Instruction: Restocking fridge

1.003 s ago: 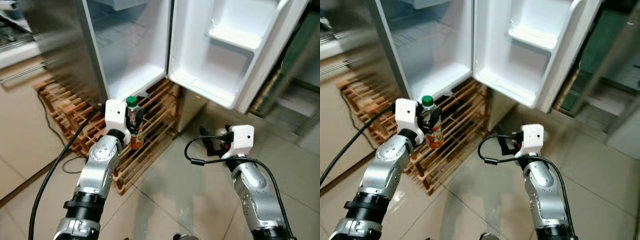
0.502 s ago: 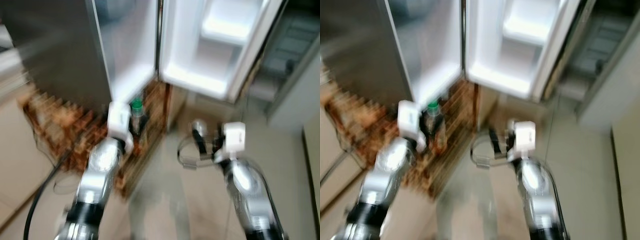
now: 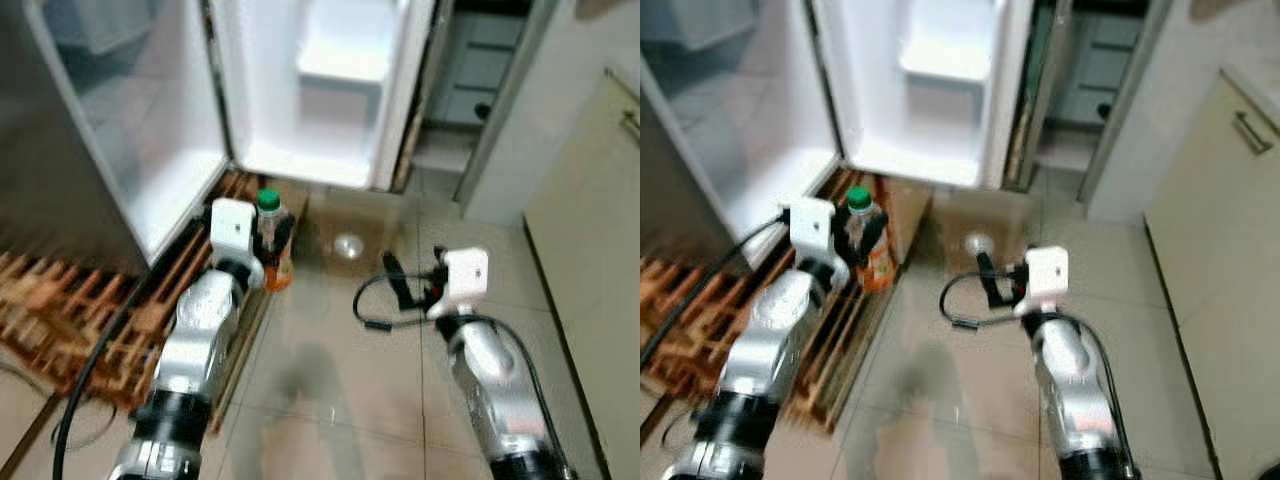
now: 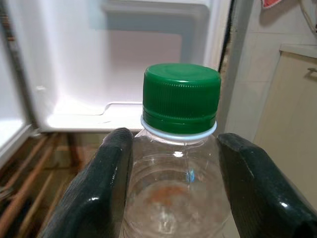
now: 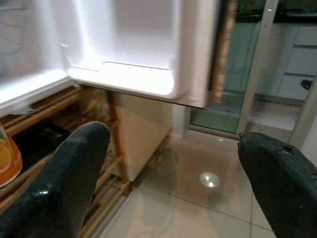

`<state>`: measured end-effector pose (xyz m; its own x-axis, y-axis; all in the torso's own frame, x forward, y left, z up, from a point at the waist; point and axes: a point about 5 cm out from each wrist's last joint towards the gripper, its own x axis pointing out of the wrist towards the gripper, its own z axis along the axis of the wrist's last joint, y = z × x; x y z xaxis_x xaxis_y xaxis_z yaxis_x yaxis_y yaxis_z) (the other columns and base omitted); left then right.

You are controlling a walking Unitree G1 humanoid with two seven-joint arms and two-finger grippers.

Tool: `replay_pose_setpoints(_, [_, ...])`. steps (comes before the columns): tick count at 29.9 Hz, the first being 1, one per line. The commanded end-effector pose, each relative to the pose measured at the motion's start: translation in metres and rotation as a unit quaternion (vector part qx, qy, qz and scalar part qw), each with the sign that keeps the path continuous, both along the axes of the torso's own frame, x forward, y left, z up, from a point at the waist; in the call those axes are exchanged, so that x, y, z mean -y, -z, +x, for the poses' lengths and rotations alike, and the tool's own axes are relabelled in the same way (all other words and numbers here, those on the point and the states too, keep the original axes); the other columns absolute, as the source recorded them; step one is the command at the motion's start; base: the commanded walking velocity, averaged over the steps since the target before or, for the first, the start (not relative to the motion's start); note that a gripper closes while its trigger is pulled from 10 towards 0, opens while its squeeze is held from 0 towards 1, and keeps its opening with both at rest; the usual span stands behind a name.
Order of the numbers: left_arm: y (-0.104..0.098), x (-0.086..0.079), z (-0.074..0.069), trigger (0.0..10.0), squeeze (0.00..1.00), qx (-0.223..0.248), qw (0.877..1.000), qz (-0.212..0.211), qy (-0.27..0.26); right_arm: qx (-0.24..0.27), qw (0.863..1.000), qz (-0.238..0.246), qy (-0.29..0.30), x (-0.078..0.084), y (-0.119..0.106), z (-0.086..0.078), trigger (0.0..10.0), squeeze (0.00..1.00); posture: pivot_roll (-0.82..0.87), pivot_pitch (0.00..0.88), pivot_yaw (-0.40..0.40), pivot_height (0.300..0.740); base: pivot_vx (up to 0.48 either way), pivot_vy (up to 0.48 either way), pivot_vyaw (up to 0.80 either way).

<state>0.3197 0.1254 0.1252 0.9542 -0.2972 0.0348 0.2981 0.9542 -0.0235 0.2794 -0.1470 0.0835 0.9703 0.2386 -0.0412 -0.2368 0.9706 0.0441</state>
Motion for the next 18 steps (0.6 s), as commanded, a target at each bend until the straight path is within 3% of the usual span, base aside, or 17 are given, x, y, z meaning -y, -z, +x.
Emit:
replay_pose_setpoints(1, [-0.0094, 0.0028, 0.0039, 10.0, 0.0, 0.017, 1.0, -0.014, -0.005, 0.002, 1.0, -0.002, 0.004, 0.004, -0.0005, 0.0006, 10.0, 0.0, -0.14, 0.0, 0.019, 0.74, 0.416, 0.0, 0.0])
replay_pose_setpoints(11, [-0.0097, 0.0008, 0.0069, 10.0, 0.0, 0.011, 0.999, -0.028, -0.022, 0.002, 1.0, -0.003, 0.001, 0.0025, 0.0008, -0.0001, 10.0, 0.0, -0.15, 0.0, 0.022, 0.74, 0.439, 0.0, 0.0])
replay_pose_setpoints(18, [-0.0101, 0.0013, 0.0093, 10.0, 0.0, 0.011, 1.0, -0.015, -0.024, 0.002, 1.0, -0.005, -0.006, 0.0011, 0.0009, -0.0014, 10.0, 0.0, -0.15, 0.0, 0.021, 0.74, 0.472, 0.0, 0.0])
